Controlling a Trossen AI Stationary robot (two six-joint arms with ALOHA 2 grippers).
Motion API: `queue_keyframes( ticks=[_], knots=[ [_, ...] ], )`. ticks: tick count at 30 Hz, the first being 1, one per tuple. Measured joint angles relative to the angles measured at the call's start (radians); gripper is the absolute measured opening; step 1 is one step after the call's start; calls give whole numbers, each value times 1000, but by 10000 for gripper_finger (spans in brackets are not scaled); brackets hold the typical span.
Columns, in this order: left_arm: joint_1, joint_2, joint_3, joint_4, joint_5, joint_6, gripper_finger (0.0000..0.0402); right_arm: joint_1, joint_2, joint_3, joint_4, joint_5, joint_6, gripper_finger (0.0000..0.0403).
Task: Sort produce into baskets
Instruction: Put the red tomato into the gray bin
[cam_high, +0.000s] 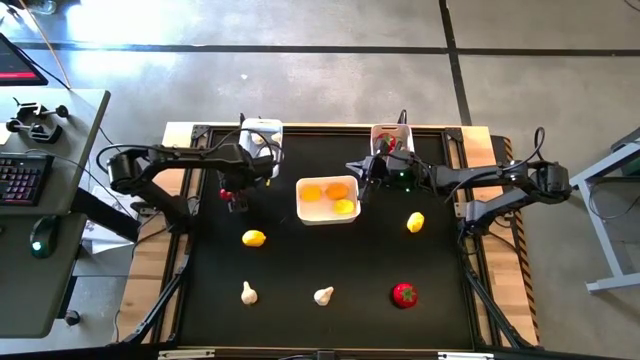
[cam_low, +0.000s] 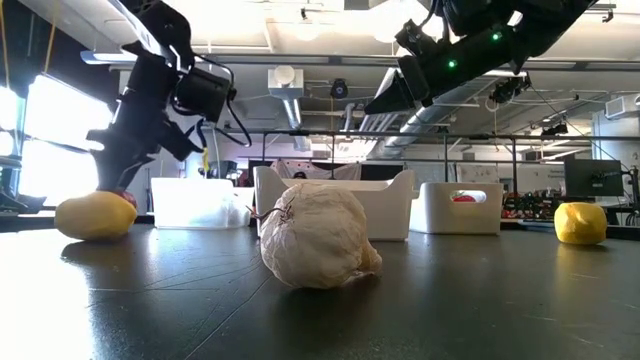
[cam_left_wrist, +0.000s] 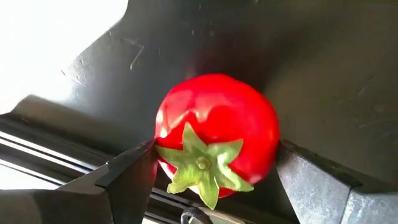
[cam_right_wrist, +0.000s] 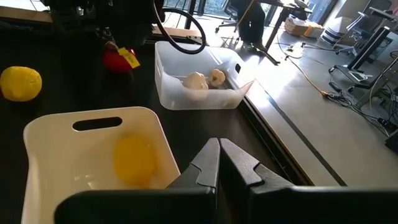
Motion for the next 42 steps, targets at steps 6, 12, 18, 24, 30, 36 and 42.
queue_keyframes(
  ticks=[6,12,18,24,30,36,42],
  knots=[
    [4,-17,-30,4,-8,-7,279,0,0,0,0,0,-1,0],
    [0,-65,-33,11,-4,-17,241,0,0,0,0,0,0,0],
    [-1,-129,-37,18,43,-46,217,0,0,0,0,0,1,0],
    [-1,-198,-36,21,146,-75,214,0,0,0,-1,0,-6,0],
    [-1,-279,-35,134,278,-122,214,0,0,0,-46,-18,-7,0],
    [-6,-336,-34,389,396,-142,213,2,5,0,-98,-162,-24,0],
    [-8,-328,-34,666,493,-144,213,29,43,0,-77,-123,-69,1]
  ],
)
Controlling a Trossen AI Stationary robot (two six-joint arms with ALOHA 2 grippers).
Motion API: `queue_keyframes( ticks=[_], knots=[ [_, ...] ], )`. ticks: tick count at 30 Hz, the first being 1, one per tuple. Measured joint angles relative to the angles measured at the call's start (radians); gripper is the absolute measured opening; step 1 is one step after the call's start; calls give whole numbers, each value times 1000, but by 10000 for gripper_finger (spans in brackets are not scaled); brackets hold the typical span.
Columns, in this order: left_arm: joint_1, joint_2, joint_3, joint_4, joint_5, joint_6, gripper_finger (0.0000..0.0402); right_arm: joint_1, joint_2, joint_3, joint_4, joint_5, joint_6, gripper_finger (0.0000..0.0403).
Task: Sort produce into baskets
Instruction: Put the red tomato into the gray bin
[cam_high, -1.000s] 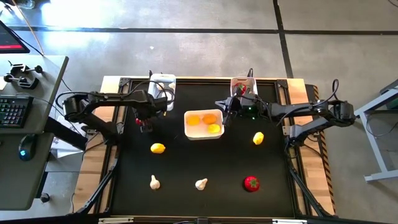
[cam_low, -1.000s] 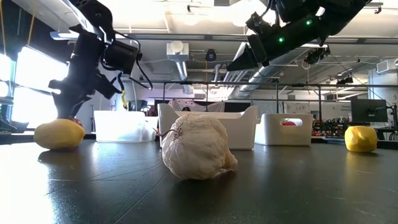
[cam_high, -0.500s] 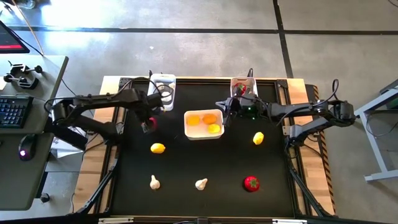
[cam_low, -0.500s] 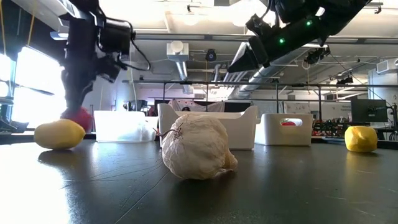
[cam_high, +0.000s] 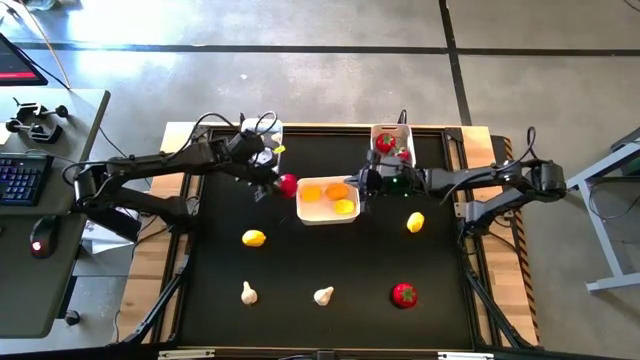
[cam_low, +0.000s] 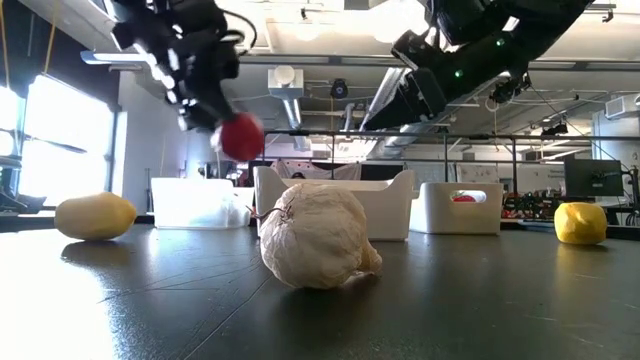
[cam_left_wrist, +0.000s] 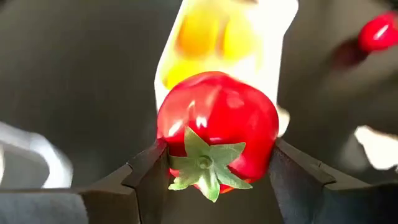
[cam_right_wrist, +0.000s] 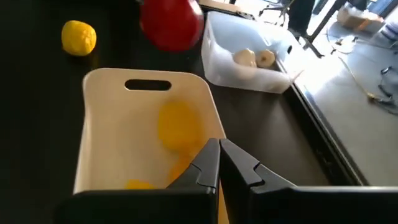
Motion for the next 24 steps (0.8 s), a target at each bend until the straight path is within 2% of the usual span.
queue_keyframes(
  ticks=[3,6,13,17,21,24],
  knots=[
    [0,15,0,127,37,0,213,28,25,0,53,49,-17,12],
    [0,39,0,215,72,0,213,57,42,0,119,81,-38,50],
    [-6,94,0,409,116,-15,213,110,45,24,177,132,-46,198],
    [-12,148,9,518,117,-17,213,137,45,36,213,210,-49,267],
    [-11,228,73,516,116,-4,213,156,41,54,215,314,-79,290],
    [-11,285,134,519,134,25,213,161,40,55,206,326,-97,290]
  ],
)
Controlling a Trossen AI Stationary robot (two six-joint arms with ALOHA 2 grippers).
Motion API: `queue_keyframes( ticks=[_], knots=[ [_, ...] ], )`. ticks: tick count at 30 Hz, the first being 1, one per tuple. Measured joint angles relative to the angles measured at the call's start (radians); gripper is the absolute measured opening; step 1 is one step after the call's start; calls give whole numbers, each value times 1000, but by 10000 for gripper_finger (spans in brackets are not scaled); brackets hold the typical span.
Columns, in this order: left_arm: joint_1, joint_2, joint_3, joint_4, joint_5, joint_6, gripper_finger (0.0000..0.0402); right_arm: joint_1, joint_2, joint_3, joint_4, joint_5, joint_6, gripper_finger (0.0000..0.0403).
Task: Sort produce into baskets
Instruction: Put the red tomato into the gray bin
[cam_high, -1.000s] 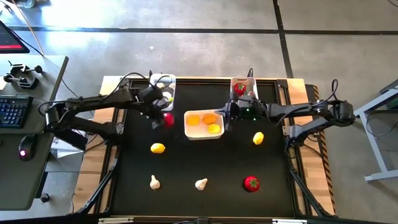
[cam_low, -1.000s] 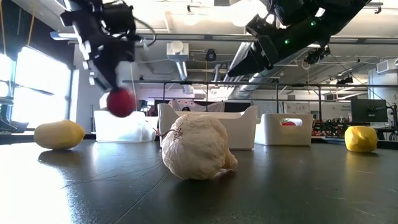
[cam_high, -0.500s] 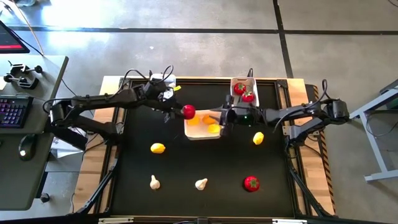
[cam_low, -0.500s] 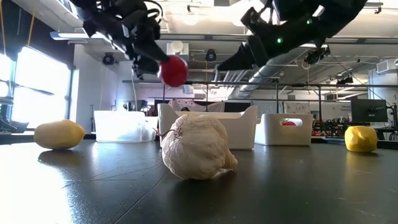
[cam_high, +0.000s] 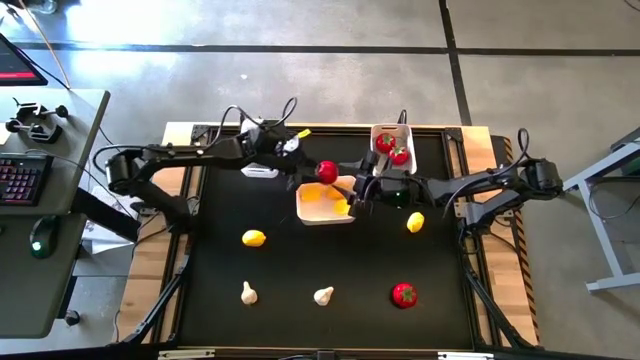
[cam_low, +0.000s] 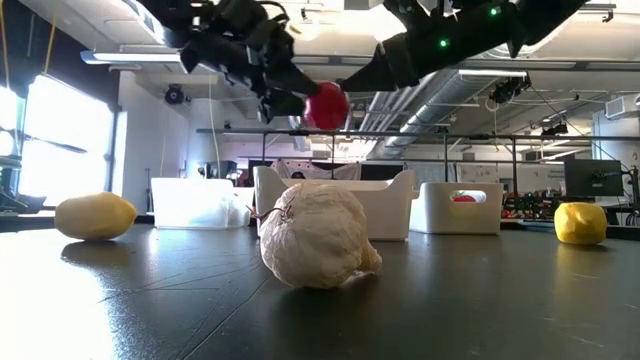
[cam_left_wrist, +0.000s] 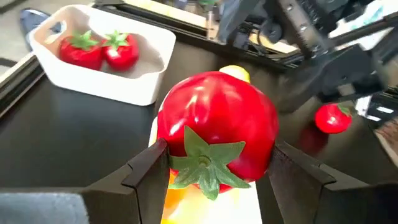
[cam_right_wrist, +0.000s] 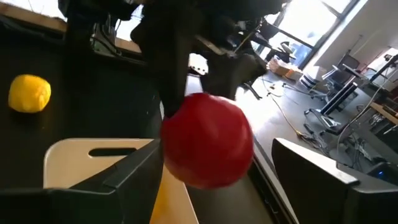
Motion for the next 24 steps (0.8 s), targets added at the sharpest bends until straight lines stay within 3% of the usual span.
queue_keyframes(
  ticks=[7,17,24],
  knots=[
    [0,66,88,0,98,3,213,3,0,0,-1,6,-1,290],
    [4,66,96,47,135,-26,213,8,-2,0,38,21,-3,290],
    [65,66,97,150,220,-100,213,44,-1,2,65,163,-38,301]
  ],
)
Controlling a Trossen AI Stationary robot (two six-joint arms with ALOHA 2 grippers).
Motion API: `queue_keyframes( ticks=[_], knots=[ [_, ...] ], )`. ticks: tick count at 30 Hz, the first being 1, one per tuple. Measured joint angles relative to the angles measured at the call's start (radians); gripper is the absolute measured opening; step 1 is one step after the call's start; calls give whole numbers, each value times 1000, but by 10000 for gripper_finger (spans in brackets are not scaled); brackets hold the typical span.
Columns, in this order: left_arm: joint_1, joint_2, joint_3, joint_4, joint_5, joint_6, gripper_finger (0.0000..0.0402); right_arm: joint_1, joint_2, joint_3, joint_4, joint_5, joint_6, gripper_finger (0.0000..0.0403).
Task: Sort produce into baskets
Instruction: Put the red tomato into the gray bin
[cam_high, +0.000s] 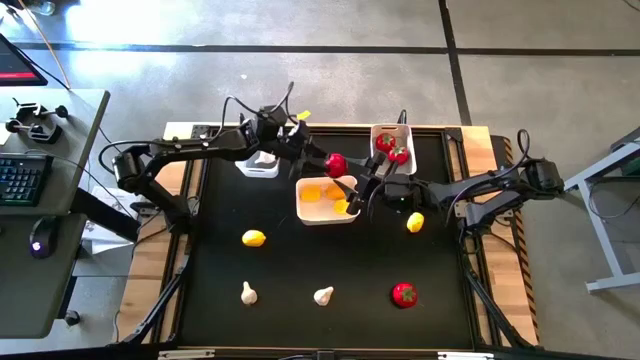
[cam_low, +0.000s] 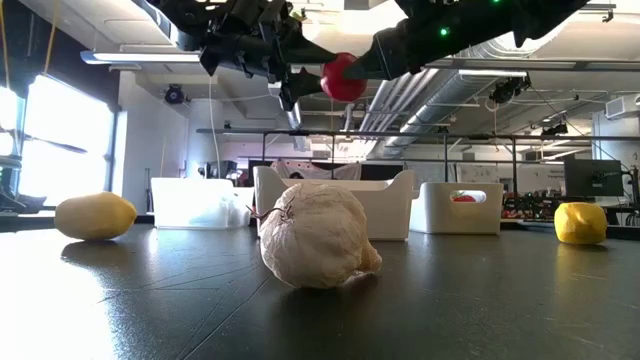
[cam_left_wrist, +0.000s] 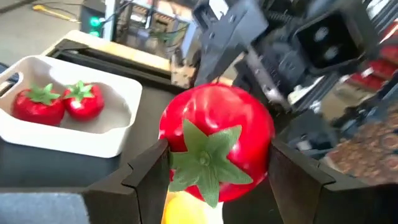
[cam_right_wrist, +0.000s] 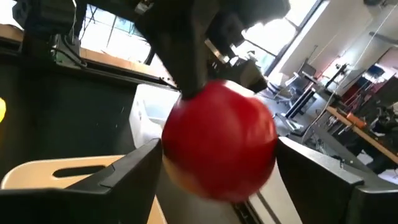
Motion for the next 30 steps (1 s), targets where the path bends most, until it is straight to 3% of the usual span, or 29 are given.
queue_keyframes(
  ticks=[8,17,21,24,27,30],
  knots=[
    [37,-2,5,44,32,-12,200,2,3,-3,6,59,-17,314],
    [67,-2,4,34,50,20,121,15,3,-3,-16,100,-15,280],
    [66,-2,1,-36,44,115,81,15,3,-3,-104,95,102,264],
    [50,-2,-32,-42,-24,187,45,15,3,-3,-213,58,212,249],
    [29,-2,-97,33,-97,216,10,15,3,-3,-275,16,305,228],
    [15,-2,-170,147,-107,213,6,15,3,-3,-298,-57,376,201]
  ],
)
